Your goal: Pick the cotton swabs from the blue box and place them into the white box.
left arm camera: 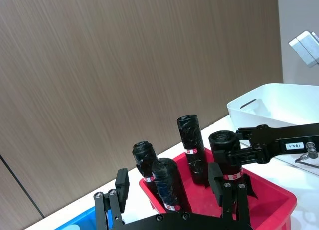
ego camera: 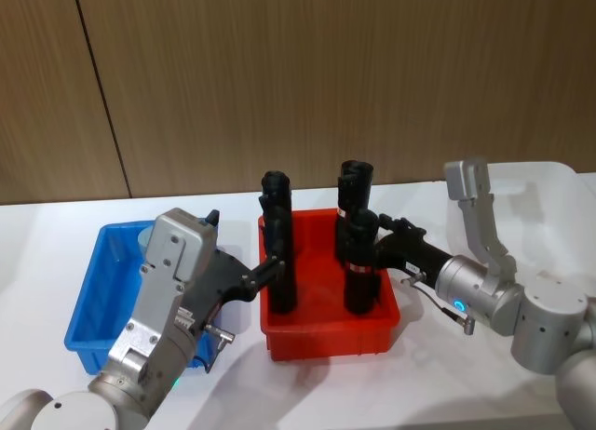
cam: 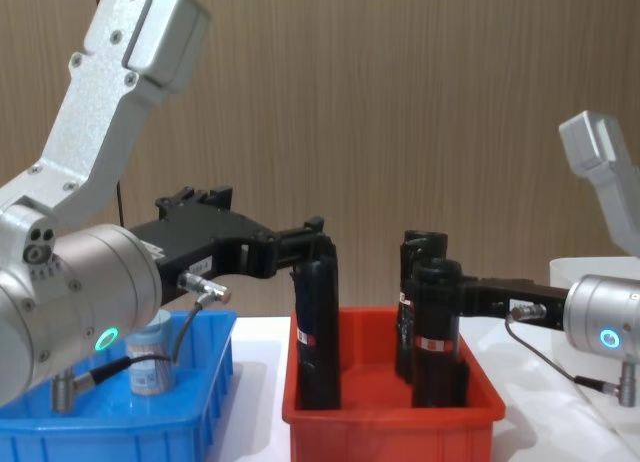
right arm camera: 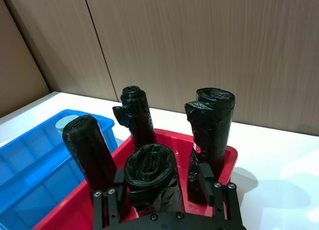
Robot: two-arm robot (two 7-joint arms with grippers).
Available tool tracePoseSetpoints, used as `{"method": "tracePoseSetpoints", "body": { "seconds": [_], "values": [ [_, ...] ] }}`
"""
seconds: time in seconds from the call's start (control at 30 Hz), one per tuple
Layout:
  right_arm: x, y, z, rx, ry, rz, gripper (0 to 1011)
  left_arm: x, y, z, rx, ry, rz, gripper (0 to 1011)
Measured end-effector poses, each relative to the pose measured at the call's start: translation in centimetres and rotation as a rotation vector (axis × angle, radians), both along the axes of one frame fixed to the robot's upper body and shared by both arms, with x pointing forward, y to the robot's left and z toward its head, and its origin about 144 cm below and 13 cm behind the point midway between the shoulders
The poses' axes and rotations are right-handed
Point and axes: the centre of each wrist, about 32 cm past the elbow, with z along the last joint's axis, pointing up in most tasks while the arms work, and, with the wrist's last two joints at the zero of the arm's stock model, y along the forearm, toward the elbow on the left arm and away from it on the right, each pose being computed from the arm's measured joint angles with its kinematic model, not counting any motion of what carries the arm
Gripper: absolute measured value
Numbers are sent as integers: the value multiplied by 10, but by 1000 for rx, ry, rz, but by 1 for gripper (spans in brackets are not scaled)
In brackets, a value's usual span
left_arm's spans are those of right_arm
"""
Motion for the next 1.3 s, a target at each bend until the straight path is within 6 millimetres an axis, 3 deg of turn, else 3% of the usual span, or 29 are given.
{"method": "tracePoseSetpoints", "body": {
  "seconds": [0.5,0.9,1.3],
  "values": [
    [4,1,-1,2,-3,24,506,0,0,0,0,0,0,1004],
    [1,1,11,12,-35,35,413,0,0,0,0,0,0,1004],
    [-12,-1,43,21,-105,25,358,0,0,0,0,0,0,1004]
  ]
}}
